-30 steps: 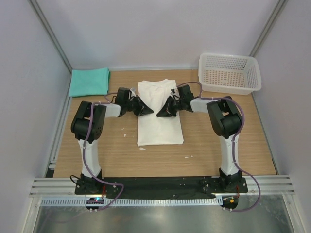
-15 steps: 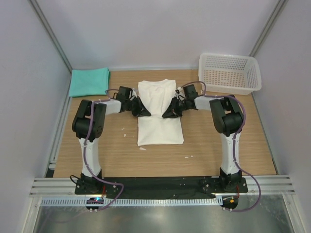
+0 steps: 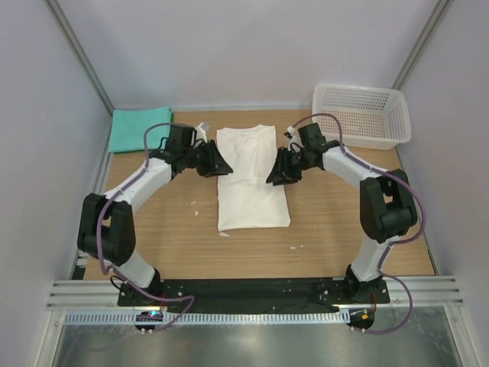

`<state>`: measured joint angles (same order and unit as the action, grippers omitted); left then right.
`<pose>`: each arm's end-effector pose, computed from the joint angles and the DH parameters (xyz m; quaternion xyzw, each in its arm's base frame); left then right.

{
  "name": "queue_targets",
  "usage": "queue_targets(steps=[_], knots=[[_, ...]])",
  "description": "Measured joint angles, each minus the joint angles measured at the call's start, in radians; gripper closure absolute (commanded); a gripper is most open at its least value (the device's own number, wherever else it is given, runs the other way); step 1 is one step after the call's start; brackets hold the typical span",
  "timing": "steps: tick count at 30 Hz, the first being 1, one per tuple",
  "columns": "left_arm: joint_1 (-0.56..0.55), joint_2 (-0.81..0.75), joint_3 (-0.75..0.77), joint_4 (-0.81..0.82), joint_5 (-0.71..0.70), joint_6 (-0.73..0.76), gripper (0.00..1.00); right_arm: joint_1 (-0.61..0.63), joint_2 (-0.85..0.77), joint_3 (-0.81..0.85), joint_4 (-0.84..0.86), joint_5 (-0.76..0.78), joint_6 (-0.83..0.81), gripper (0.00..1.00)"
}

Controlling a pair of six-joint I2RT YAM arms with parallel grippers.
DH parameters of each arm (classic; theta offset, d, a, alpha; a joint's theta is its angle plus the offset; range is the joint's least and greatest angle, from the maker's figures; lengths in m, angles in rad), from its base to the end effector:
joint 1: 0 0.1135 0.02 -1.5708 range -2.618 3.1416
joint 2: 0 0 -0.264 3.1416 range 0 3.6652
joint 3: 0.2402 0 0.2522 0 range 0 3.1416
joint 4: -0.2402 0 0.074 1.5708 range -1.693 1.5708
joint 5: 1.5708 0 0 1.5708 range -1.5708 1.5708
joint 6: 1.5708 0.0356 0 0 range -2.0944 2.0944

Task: Fold and stack the t-shirts
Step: Fold the tshirt

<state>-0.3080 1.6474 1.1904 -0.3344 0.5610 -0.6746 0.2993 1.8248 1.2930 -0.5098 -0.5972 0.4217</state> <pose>0.3370 -0.1271 0.2484 -0.0586 0.8931 -0.3980 0.2011 0.3573 0.1312 0.2072 -0.0204 0.9255 0.3539 0.1337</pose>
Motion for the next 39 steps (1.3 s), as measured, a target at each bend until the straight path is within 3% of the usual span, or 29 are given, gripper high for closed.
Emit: queue_targets(steps=[5,12,20,24,28,29,34,37,39], knots=[[-0.092,-0.061,-0.200,0.159,0.060,-0.085,0.84,0.126,-0.068,-0.183,0.131,-0.113,0.059,0.65],[-0.141,0.056,-0.438,0.274,0.095,-0.164,0.87,0.155,-0.024,-0.401,0.261,-0.208,0.122,0.88],[-0.132,0.055,-0.513,0.350,0.093,-0.174,0.90,0.119,0.009,-0.492,0.311,-0.244,0.108,0.89],[-0.116,0.045,-0.537,0.363,0.098,-0.180,0.90,0.039,-0.017,-0.537,0.294,-0.264,0.085,0.89],[-0.108,0.013,-0.562,0.351,0.101,-0.178,0.79,-0.046,-0.066,-0.570,0.233,-0.253,0.054,0.86],[-0.108,-0.002,-0.563,0.333,0.098,-0.175,0.68,-0.062,-0.086,-0.576,0.211,-0.240,0.045,0.84],[-0.108,-0.193,-0.557,0.103,0.017,-0.117,0.48,-0.134,-0.233,-0.615,0.087,-0.140,0.017,0.63],[-0.108,-0.378,-0.505,-0.066,-0.059,-0.085,0.38,-0.138,-0.346,-0.623,0.050,-0.099,0.048,0.52],[-0.104,-0.476,-0.472,-0.117,-0.090,-0.085,0.41,-0.135,-0.412,-0.650,0.091,-0.090,0.109,0.49]])
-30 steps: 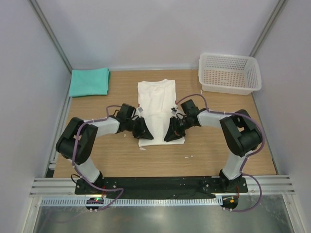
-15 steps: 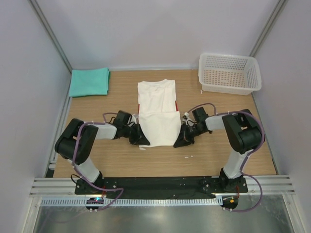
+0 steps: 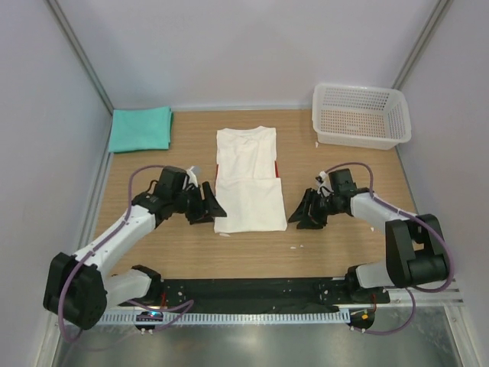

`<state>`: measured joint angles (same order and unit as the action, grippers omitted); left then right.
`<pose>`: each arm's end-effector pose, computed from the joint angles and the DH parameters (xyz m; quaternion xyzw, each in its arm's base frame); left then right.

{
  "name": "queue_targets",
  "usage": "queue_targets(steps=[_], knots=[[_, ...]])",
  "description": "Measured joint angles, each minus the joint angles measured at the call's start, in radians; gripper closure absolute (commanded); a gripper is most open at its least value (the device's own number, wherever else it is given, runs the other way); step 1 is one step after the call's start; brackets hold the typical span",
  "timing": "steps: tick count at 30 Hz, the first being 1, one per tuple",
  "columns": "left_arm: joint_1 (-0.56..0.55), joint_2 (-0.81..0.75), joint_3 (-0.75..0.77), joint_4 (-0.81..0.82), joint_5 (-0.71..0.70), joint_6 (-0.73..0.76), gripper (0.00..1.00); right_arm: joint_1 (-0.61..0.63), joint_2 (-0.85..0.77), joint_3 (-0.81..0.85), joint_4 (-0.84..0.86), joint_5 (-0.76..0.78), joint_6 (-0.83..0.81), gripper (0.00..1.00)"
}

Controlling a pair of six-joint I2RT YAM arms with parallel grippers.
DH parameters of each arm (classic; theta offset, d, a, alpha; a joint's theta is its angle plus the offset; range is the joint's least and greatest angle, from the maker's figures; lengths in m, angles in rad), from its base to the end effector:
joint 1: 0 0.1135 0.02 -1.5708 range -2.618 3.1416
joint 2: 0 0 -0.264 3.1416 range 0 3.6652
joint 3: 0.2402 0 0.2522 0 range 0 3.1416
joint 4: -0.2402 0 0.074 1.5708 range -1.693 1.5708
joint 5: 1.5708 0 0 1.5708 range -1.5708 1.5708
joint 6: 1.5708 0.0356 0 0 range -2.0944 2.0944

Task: Fold and stack the t-shirts
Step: Fold the tshirt

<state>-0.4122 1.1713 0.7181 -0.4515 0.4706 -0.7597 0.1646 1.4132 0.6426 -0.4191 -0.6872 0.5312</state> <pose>0.2035 -0.1066 0.2203 -0.0838 0.9183 -0.3594 0.1430 0.2270 0.0606 0.1524 0.1058 0.9206 0.3718 0.0549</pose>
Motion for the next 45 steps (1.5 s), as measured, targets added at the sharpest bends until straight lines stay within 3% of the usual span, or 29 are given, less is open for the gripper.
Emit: queue_targets(steps=[4,10,21,31,38,41,42,45], knots=[[0.020,-0.041,-0.086,0.067,0.024,-0.099,0.54,0.026,-0.048,-0.101,0.119,0.026,0.138,0.49],[0.080,0.022,-0.314,0.105,0.046,-0.266,0.53,0.101,-0.055,-0.184,0.208,0.101,0.272,0.57],[0.085,0.047,-0.389,0.359,-0.011,-0.575,0.48,0.115,-0.092,-0.190,0.277,0.182,0.320,0.56],[0.085,0.051,-0.449,0.499,-0.050,-0.757,0.53,0.180,-0.146,-0.215,0.282,0.257,0.365,0.43],[0.088,0.123,-0.477,0.629,-0.048,-0.820,0.75,0.194,-0.179,-0.245,0.314,0.274,0.418,0.41],[0.093,0.196,-0.472,0.708,-0.036,-0.822,0.90,0.206,-0.179,-0.256,0.345,0.274,0.450,0.40],[0.093,0.214,-0.466,0.729,-0.037,-0.819,1.00,0.213,-0.179,-0.264,0.362,0.274,0.471,0.40],[0.095,0.267,-0.451,0.793,-0.032,-0.805,1.00,0.235,-0.185,-0.291,0.410,0.277,0.540,0.41]])
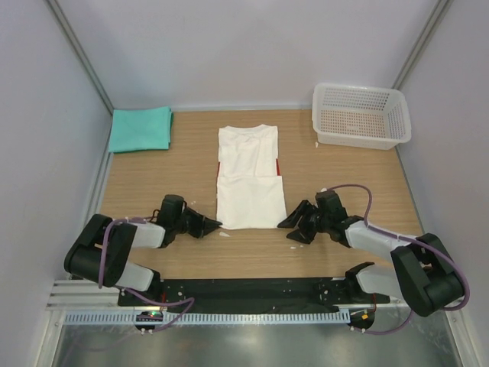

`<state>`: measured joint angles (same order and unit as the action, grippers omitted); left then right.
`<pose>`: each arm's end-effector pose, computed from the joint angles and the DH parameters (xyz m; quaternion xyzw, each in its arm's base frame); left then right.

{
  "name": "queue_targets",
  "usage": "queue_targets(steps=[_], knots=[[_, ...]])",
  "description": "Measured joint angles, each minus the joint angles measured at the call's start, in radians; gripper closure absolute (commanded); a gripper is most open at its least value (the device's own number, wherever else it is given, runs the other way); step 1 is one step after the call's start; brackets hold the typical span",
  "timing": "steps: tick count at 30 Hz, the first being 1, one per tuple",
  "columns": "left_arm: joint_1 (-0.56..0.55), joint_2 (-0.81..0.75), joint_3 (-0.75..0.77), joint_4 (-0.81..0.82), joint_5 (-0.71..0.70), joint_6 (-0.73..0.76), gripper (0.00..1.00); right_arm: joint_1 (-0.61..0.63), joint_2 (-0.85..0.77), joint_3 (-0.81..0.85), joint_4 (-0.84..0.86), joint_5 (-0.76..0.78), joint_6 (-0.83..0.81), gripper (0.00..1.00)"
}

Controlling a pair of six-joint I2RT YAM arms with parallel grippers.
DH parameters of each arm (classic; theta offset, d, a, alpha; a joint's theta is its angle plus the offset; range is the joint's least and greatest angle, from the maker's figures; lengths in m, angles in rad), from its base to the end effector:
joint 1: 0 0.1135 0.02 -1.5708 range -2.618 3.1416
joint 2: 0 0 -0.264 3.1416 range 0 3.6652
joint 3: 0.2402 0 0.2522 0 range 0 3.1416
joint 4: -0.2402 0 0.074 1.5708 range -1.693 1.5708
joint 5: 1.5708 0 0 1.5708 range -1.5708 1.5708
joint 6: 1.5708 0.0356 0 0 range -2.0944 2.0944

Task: Fold and stack the t-shirts
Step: Fold the tshirt

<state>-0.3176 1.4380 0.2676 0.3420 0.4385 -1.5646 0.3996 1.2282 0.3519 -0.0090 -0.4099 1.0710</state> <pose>0.1925 -0.0792 0.0947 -0.4670 0.7845 -0.4055 0.0447 0.1803 0.0915 0.1298 0.2392 0.8932 0.3629 0.1155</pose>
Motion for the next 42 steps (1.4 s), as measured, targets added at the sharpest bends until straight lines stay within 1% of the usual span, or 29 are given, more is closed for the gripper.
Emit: queue_targets(steps=[4,6,9,10,14,16,19,22,25,27,29,36,39,42], knots=[[0.000,-0.011,-0.001,-0.006,-0.006,0.003,1.00,0.029,-0.034,-0.047,0.056,0.035,0.112,0.42],[0.000,-0.042,-0.003,-0.041,-0.021,0.007,1.00,0.041,-0.052,-0.063,0.068,0.063,0.161,0.42],[0.002,-0.101,-0.013,-0.101,-0.049,0.015,1.00,0.050,-0.078,-0.094,0.100,0.110,0.230,0.47],[0.004,-0.119,-0.016,-0.121,-0.055,0.018,1.00,0.051,-0.081,-0.108,0.119,0.122,0.258,0.47],[0.005,-0.144,-0.017,-0.162,-0.057,0.021,1.00,0.074,-0.039,-0.119,0.199,0.150,0.360,0.48],[0.005,-0.146,-0.013,-0.177,-0.053,0.022,1.00,0.105,-0.017,-0.114,0.225,0.167,0.404,0.48],[0.005,-0.146,-0.003,-0.191,-0.044,0.026,1.00,0.164,-0.037,-0.114,0.204,0.204,0.459,0.45],[0.004,-0.146,0.012,-0.206,-0.027,0.027,1.00,0.219,-0.132,-0.126,0.130,0.272,0.515,0.45],[-0.007,-0.146,0.028,-0.210,-0.016,0.027,1.00,0.248,-0.220,-0.146,0.082,0.344,0.568,0.44],[-0.016,-0.146,0.037,-0.211,-0.008,0.025,1.00,0.254,-0.238,-0.159,0.078,0.388,0.595,0.44],[-0.023,-0.146,0.043,-0.212,0.000,0.023,1.00,0.257,-0.227,-0.180,0.093,0.428,0.624,0.46],[-0.036,-0.147,0.045,-0.212,0.016,0.013,1.00,0.275,-0.100,-0.172,0.240,0.454,0.680,0.46],[-0.036,-0.153,0.045,-0.212,0.019,0.002,1.00,0.280,-0.093,-0.177,0.253,0.473,0.702,0.48],[-0.036,-0.162,0.045,-0.212,0.020,-0.003,1.00,0.282,-0.109,-0.183,0.239,0.500,0.720,0.52]])
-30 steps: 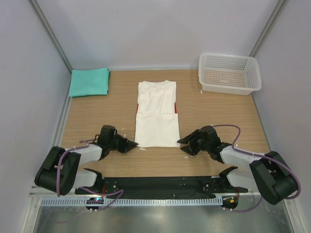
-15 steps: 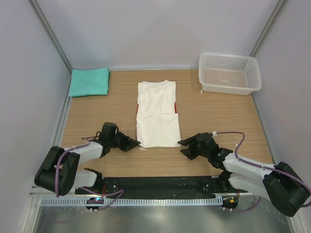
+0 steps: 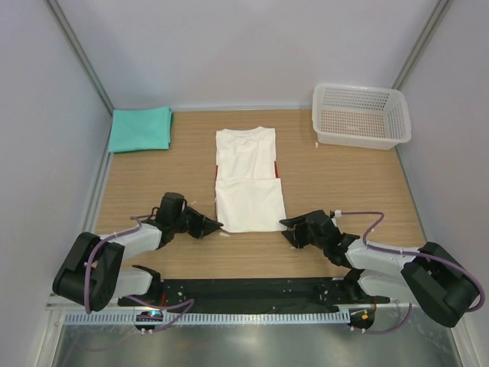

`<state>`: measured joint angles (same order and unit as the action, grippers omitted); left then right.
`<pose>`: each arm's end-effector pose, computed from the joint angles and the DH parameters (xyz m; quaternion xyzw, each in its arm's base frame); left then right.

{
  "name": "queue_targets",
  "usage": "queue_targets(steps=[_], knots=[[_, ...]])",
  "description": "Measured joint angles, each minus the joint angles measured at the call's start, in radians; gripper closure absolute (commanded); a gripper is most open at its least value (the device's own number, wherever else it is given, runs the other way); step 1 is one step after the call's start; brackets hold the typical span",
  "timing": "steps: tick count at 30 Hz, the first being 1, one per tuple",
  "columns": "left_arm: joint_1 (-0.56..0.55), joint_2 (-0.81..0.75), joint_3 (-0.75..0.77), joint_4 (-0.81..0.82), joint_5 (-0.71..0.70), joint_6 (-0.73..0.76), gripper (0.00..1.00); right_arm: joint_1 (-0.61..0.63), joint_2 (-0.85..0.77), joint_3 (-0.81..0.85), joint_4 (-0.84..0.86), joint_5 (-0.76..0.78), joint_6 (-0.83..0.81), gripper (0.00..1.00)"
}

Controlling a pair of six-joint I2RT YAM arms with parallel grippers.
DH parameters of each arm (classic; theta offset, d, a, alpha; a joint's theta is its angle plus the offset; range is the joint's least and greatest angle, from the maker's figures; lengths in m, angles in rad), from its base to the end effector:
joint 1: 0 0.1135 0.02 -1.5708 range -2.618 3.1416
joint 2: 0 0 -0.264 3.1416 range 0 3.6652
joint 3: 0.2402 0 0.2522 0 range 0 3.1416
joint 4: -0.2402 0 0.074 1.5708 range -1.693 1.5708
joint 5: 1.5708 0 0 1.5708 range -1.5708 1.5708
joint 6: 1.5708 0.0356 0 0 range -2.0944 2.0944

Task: Fold and stack the t-shirts
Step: Fold the tshirt

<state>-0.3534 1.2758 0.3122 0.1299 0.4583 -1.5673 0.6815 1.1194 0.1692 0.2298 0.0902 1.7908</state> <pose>0.1855 -0.0852 0.1207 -0.4509 0.7929 -0.4089 0.0275 0.1405 0.1099 0.1145 0.4951 0.7638 0.3757 0.1741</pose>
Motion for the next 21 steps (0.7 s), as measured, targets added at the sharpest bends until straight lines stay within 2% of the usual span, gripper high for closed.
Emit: queue_targets(steps=[4,10,13,15,16,18,20,21], knots=[[-0.001,-0.011,0.000,0.000,0.006,-0.005,1.00,0.000,-0.034,-0.030,-0.007,0.043,0.031,0.54],[-0.001,-0.013,-0.002,0.012,0.011,-0.022,1.00,0.000,0.062,-0.019,0.088,0.047,0.033,0.49],[-0.001,-0.013,-0.003,0.013,0.012,-0.023,1.00,0.000,0.072,-0.007,0.095,0.048,0.023,0.50],[-0.001,-0.015,-0.006,0.014,0.013,-0.023,1.00,0.000,0.073,-0.005,0.093,0.048,0.015,0.60],[-0.001,-0.017,-0.008,0.014,0.013,-0.023,1.00,0.000,0.079,-0.005,0.089,0.047,0.012,0.73],[-0.001,-0.021,-0.008,0.014,0.013,-0.023,1.00,0.000,0.087,-0.004,0.080,0.046,0.001,0.88],[0.000,-0.023,-0.008,0.013,0.013,-0.019,1.00,0.000,0.095,-0.007,0.084,0.039,-0.013,0.99],[0.000,-0.024,-0.008,0.009,0.013,-0.015,1.00,-0.003,0.095,-0.006,0.079,0.035,-0.027,0.99]])
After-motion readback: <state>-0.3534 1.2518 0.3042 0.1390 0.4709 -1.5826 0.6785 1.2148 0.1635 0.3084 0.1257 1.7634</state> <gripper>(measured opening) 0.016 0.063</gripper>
